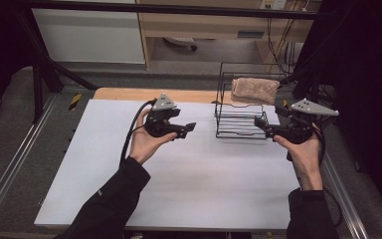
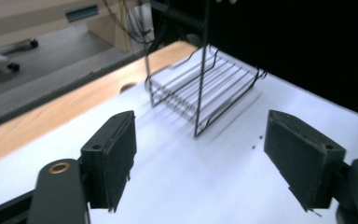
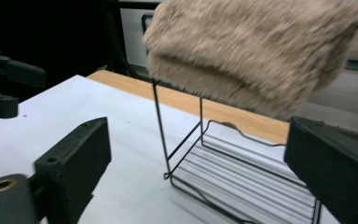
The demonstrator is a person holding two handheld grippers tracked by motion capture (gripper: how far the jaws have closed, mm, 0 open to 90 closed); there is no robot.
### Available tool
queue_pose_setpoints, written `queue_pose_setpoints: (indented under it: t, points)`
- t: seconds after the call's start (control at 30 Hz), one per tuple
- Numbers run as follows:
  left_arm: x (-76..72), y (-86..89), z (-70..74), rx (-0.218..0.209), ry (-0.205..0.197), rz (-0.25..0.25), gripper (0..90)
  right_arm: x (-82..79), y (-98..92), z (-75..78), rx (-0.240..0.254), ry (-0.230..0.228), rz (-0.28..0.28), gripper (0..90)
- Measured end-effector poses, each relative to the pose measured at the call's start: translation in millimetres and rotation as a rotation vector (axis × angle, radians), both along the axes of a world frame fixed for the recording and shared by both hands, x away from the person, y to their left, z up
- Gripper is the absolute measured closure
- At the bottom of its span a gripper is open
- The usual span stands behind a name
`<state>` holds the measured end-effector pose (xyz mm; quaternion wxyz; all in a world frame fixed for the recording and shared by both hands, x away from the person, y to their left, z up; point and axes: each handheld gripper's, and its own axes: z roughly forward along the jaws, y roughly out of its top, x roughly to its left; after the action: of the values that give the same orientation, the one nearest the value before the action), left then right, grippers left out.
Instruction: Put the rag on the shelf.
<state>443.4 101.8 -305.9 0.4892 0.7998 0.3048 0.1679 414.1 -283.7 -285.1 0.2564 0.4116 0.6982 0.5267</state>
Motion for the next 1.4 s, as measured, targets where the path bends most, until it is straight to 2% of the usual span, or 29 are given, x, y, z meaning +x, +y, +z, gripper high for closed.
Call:
queue_pose_setpoints:
  t: [0.13,0.27,0.37,0.47,0.6,0.7,0.87,1.1,1.2,1.4]
  points:
    - [-13.9,29.0,-17.4,0.010,-0.009,0.044,20.6,-6.8,11.6,-14.4,-0.005,0.032,0.017,2.3]
    - [-25.8,59.2,-35.6,-0.011,-0.012,0.096,18.1,-11.7,22.1,-27.5,-0.016,0.053,0.036,0.6]
    - [-32.2,80.3,-48.8,-0.002,0.017,0.119,14.9,-14.4,28.2,-36.2,-0.046,0.065,0.048,0.5]
    - [-39.4,98.7,-60.0,-0.014,0.037,0.135,11.7,-17.1,32.3,-44.7,-0.042,0.085,0.057,0.5]
    - [-51.9,124.1,-75.5,0.000,0.055,0.169,8.2,-23.7,34.6,-59.3,-0.043,0.099,0.071,0.5]
    - [-60.6,138.4,-85.2,0.008,0.074,0.174,7.2,-27.5,33.7,-70.6,-0.038,0.119,0.084,0.5]
    - [-72.7,155.6,-98.7,0.030,0.090,0.179,5.6,-33.2,29.6,-95.3,-0.032,0.161,0.100,0.5]
    - [-80.9,168.0,-113.1,0.039,0.102,0.184,5.0,-45.5,21.1,-129.9,-0.015,0.223,0.151,0.6]
    - [-83.1,170.5,-118.0,0.050,0.100,0.176,5.0,-50.8,16.6,-142.8,-0.022,0.259,0.150,0.6]
    - [-84.6,177.2,-128.7,0.061,0.121,0.178,5.0,-59.6,6.5,-159.5,-0.028,0.289,0.142,0.5]
